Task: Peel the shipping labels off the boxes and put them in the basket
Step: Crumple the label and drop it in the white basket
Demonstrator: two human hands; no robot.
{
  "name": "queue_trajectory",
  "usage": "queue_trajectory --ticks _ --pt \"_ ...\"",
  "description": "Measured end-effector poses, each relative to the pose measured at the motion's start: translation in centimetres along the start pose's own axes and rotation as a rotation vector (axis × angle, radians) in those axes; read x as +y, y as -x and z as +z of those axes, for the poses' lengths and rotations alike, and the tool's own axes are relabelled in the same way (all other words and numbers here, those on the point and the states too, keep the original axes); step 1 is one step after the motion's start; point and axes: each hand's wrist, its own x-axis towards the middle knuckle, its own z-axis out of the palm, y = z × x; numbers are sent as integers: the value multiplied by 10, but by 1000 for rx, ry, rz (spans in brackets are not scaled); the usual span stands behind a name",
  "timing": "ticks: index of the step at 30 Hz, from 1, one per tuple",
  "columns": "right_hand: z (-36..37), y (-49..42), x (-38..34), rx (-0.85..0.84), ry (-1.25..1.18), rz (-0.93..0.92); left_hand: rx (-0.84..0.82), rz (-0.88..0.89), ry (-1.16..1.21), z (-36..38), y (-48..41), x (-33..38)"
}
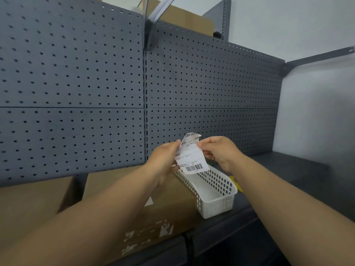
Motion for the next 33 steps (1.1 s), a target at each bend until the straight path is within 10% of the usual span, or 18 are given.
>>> queue_trajectory --ticks 17,33 --pt "-13 -122 72 -44 548 154 114 42 -704 29 -106 -31" --pt "6 -158 81 -127 979 247 -16 2 -897 22 -140 -45"
